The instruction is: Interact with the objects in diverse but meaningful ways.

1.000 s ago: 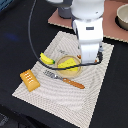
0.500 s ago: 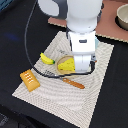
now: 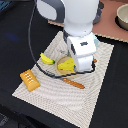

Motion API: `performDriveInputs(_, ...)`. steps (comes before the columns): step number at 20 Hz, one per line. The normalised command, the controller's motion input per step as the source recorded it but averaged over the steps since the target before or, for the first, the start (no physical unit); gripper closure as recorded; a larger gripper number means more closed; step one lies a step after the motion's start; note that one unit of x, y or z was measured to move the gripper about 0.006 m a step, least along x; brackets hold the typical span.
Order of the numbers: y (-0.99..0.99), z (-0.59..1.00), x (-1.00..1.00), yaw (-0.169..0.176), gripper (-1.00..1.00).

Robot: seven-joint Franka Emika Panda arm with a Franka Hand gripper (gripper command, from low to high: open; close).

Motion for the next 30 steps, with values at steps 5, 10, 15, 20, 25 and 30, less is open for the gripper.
performDriveInputs(5,-0.17,-0.06,-0.11,0.017,-1.00)
performDriveInputs(10,-0.01,-0.15,-0.08,0.014,-1.00)
performDriveInputs(15,0.14,-0.25,-0.31,0.070,-1.00)
performDriveInputs(20,0.10,-0.27,-0.25,0.077,-1.00)
performDriveInputs(25,0.04,-0.17,-0.14,0.067,1.00)
performDriveInputs(30,0.04,-0.02,-0.04,0.065,1.00)
